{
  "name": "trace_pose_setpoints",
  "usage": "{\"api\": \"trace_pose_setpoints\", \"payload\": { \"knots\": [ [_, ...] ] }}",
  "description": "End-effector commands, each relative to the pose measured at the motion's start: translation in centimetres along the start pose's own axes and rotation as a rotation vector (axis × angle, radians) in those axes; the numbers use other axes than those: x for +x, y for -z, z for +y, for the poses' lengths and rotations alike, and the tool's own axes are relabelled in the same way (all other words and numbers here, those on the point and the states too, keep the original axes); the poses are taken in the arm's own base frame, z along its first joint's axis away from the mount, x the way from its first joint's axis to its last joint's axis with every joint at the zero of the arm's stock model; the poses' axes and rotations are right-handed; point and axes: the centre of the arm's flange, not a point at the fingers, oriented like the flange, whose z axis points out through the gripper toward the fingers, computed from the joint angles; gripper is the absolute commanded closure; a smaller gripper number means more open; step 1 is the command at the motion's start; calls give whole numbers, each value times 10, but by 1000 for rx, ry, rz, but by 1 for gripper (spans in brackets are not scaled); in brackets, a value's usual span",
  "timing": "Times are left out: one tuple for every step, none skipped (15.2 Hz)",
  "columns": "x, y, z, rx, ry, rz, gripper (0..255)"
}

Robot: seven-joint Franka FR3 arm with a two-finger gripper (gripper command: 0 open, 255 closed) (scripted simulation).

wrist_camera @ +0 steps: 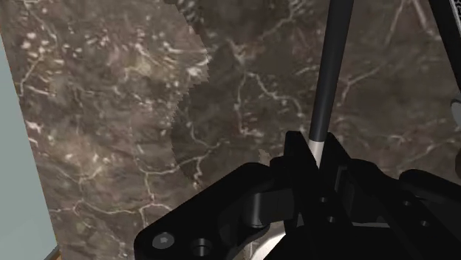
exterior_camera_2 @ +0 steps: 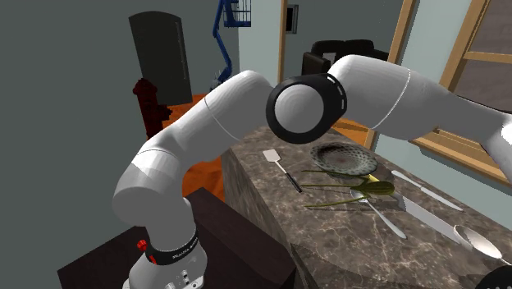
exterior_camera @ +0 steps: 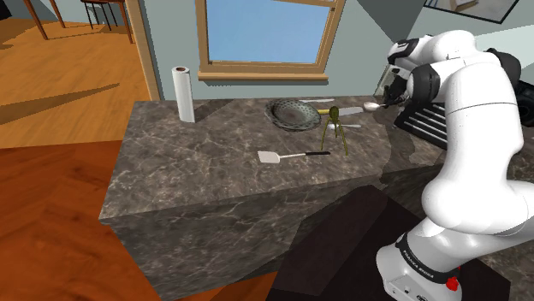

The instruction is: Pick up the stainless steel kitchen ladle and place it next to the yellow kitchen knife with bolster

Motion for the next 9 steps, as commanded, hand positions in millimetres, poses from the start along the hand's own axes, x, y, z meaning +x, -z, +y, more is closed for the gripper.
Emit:
{"api": "trace_pose_setpoints", "payload": {
  "knots": [
    [-1,-11,-1,0,0,0,255],
    [-1,-16,-2,0,0,0,255],
    [-1,-21,-3,0,0,0,255],
    [-1,-27,-3,0,0,0,255],
    [-1,-32,-4,0,0,0,255],
    [-1,-32,-4,0,0,-1,255],
    [-1,-32,-4,0,0,-1,255],
    [-1,-32,-4,0,0,0,255],
    [-1,-32,-4,0,0,0,255]
  ]
}}
